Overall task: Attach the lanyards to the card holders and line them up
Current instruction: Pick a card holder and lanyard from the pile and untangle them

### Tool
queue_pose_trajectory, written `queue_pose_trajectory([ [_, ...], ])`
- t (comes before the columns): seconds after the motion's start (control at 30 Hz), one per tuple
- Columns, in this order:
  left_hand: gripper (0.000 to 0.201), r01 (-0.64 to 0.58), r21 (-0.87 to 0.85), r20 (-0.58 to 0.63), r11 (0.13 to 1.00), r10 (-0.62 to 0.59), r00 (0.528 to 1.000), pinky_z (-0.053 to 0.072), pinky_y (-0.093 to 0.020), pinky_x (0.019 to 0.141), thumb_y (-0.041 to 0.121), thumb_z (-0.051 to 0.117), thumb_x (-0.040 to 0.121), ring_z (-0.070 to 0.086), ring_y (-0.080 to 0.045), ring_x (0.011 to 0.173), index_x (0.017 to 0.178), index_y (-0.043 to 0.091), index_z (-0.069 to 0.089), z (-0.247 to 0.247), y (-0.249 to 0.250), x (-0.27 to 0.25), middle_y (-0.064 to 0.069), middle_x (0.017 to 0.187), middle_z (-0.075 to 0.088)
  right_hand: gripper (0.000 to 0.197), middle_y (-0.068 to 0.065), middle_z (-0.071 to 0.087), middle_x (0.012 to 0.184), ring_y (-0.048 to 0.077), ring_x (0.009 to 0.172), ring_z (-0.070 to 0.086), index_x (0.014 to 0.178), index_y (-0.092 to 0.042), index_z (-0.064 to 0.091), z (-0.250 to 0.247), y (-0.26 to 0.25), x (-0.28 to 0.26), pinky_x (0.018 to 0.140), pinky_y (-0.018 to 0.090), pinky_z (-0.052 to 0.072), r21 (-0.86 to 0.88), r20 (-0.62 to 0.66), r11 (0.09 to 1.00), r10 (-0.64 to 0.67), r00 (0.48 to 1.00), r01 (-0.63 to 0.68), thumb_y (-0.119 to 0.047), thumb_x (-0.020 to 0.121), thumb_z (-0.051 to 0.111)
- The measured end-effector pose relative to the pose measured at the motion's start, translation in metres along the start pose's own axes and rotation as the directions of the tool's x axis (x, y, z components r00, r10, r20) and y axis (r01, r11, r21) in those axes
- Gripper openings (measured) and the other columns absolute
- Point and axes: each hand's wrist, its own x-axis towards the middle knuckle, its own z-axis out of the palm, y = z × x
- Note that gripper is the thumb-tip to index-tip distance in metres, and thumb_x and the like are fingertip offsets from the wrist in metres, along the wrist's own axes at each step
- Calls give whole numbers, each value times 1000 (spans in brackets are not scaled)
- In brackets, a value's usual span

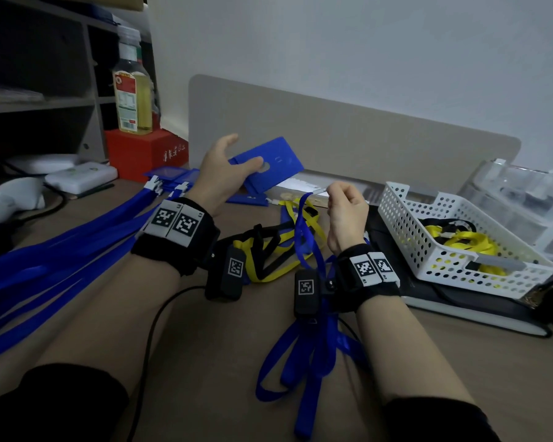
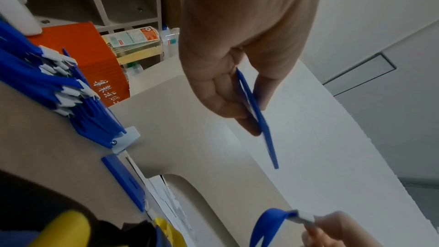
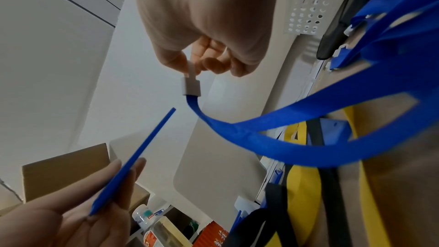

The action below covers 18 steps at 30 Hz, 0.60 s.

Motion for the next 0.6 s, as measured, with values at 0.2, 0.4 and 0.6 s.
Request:
queue_pose_trajectory([
  [0.2, 50, 109, -189, 73, 976, -97, 993, 57, -34, 82, 19, 78, 78, 67, -23, 100, 124, 12, 59, 2, 3, -1, -4, 111, 65, 26, -7, 42, 59, 4, 51, 35, 66, -17, 54, -2, 2, 0, 54, 19, 32, 28, 4, 1000, -12, 1000, 12, 2, 84, 57],
  [0.4, 14, 200, -261, 129, 944, -171, 977, 55, -30, 63, 11, 59, 90, 67, -23, 91, 77, 12, 60, 12, 9, -11, -6, 97, 68, 25, -7, 42, 57, 3, 50, 37, 68, -15, 54, 3, 0, -4, 51, 16, 33, 44, 101, 999, 13, 995, -18, 3, 86, 54],
  [0.6, 15, 342, -202, 242, 918, -292, 925, 44, -27, 63, 32, 41, 100, 67, -16, 72, 105, 23, 51, 20, 14, -21, 1, 91, 67, 23, -9, 43, 57, 5, 54, 37, 69, -16, 56, 7, 0, -7, 53, 19, 32, -32, 161, 999, 23, 987, -18, 1, 85, 55],
])
